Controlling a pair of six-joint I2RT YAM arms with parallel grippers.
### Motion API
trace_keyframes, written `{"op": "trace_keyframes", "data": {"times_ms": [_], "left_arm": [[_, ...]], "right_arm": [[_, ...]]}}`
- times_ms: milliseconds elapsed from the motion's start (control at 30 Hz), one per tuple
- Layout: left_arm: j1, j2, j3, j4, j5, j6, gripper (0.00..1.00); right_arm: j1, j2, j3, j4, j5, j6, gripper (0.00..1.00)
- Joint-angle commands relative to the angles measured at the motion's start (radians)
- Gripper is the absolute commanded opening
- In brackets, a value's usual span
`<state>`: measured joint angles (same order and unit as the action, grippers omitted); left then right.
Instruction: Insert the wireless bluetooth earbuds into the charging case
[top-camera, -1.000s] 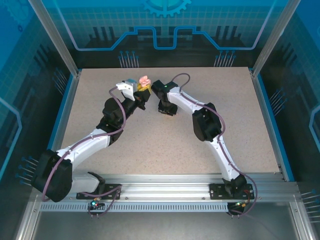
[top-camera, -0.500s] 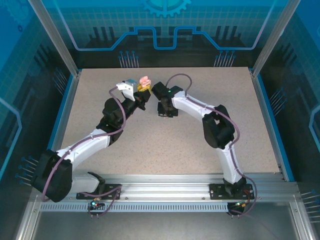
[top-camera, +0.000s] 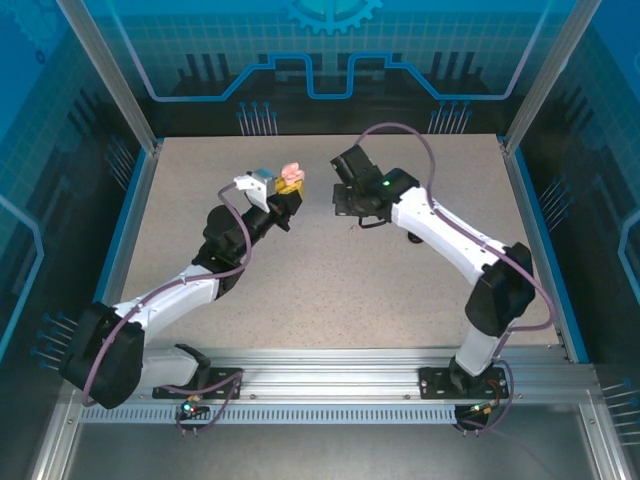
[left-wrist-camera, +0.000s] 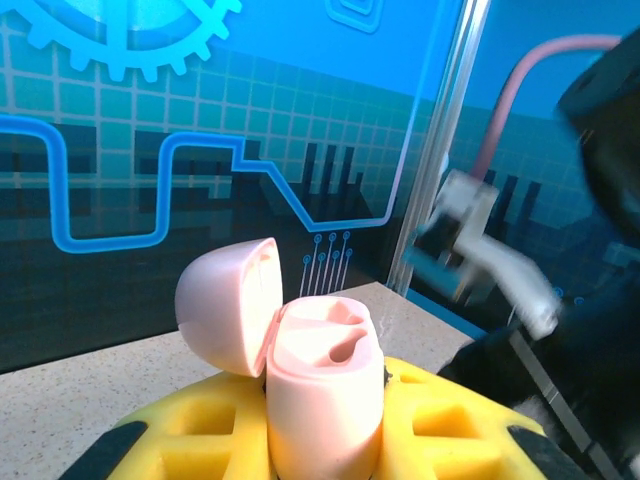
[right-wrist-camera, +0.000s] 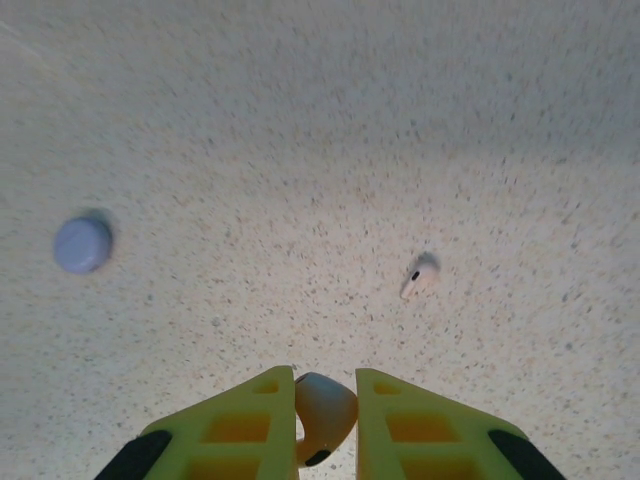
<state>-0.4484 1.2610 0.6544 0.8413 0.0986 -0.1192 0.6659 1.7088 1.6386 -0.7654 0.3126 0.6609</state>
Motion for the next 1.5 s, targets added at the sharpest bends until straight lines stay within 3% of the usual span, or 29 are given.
{"op": "trace_keyframes", "data": {"times_ms": [0, 267, 533, 867, 1133, 1467], "left_arm": [[-0.015, -0.001, -0.009, 0.081, 0.076, 0.055, 0.00], [-0.064, 0.006, -0.021, 0.118, 0.105, 0.161, 0.00], [-0.126, 0.007, 0.003, 0.070, 0.107, 0.267, 0.00], [-0.171, 0.043, 0.049, 0.048, 0.130, 0.286, 0.00], [-0.182, 0.048, 0.060, 0.033, 0.144, 0.289, 0.00], [-0.187, 0.035, 0.053, 0.024, 0.144, 0.285, 0.00]], "right_arm": [[0.003, -0.090, -0.012, 0.044, 0.028, -0.080, 0.18], [0.003, -0.259, -0.011, 0.109, -0.007, -0.216, 0.18], [0.012, -0.390, -0.044, 0.220, -0.154, -0.398, 0.18], [0.045, -0.462, -0.117, 0.270, -0.261, -0.560, 0.18], [0.123, -0.453, -0.138, 0.255, -0.190, -0.668, 0.18], [0.136, -0.421, -0.162, 0.264, -0.111, -0.696, 0.16]]}}
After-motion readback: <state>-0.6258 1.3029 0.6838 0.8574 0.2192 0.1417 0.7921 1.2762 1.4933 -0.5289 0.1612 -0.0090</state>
